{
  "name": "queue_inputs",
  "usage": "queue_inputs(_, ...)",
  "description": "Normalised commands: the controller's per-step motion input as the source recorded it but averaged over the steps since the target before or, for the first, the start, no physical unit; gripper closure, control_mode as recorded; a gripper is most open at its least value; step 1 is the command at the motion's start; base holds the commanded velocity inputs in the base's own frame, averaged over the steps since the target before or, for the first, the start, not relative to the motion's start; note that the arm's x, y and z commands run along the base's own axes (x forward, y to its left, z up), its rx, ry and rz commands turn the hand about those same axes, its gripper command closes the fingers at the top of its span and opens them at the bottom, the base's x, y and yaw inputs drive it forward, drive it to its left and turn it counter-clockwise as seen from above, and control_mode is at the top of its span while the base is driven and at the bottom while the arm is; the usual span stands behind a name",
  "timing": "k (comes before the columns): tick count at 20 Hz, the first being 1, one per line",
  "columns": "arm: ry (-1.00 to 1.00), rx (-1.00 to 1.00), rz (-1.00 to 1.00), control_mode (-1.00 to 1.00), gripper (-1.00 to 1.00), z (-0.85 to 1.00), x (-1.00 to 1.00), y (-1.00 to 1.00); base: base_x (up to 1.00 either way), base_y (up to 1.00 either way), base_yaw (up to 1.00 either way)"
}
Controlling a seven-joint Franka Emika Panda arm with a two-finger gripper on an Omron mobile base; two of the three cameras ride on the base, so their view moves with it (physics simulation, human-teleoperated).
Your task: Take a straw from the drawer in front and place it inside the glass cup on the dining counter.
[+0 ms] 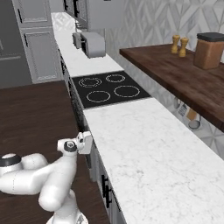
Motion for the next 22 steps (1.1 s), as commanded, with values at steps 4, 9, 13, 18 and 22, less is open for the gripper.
queue_inputs(4,-0.02,0.00,0.00,-1.00,1.00,-0.38,0.14,0.00,0.00,0.00,0.00)
queue_inputs(9,-0.07,0.00,0.00,-1.00,1.00,-0.16,-0.19,0.04,0.00,0.00,0.00)
queue_inputs(13,-0.09,0.00,0.00,-1.00,1.00,0.00,-0.59,0.31,0.00,0.00,0.00)
queue_inputs(18,-0.04,0.00,0.00,-1.00,1.00,0.00,-0.67,0.70,0.00,0.00,0.00)
queue_inputs(22,0.00,0.00,0.00,-1.00,1.00,0.00,-0.57,0.98,0.00,0.00,0.00)
